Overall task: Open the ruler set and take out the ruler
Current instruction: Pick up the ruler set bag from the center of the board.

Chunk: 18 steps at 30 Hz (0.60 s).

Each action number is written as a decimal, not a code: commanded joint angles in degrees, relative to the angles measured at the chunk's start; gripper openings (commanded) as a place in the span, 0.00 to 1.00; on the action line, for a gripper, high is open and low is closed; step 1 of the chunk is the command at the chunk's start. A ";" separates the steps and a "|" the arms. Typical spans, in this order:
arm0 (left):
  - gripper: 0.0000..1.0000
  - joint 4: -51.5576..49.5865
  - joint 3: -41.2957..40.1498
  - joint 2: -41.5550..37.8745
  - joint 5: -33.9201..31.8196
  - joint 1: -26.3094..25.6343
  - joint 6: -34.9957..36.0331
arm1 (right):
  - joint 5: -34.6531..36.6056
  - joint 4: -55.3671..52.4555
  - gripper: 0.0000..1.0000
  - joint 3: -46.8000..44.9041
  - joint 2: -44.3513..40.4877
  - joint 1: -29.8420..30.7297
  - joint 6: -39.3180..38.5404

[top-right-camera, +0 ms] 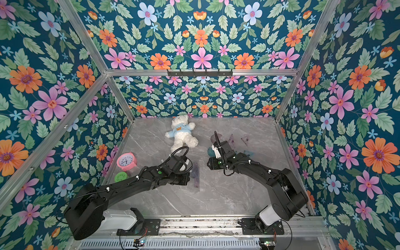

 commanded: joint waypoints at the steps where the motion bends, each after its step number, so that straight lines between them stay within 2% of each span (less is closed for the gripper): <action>1: 0.00 -3.01 2.56 -0.29 -4.10 -0.01 5.92 | 2.36 -1.68 0.56 0.57 -1.97 -0.06 0.99; 8: 0.00 -6.37 11.21 2.06 -10.51 -0.01 16.26 | 3.25 -3.08 0.57 0.12 -9.38 -2.97 2.90; 13: 0.00 -6.42 15.84 4.14 -12.95 -0.58 22.87 | 0.38 -1.97 0.57 -2.72 -16.35 -9.62 7.05; 18: 0.00 -5.80 19.53 5.84 -21.48 -2.77 32.19 | -0.20 -1.31 0.59 -5.03 -21.60 -15.82 9.79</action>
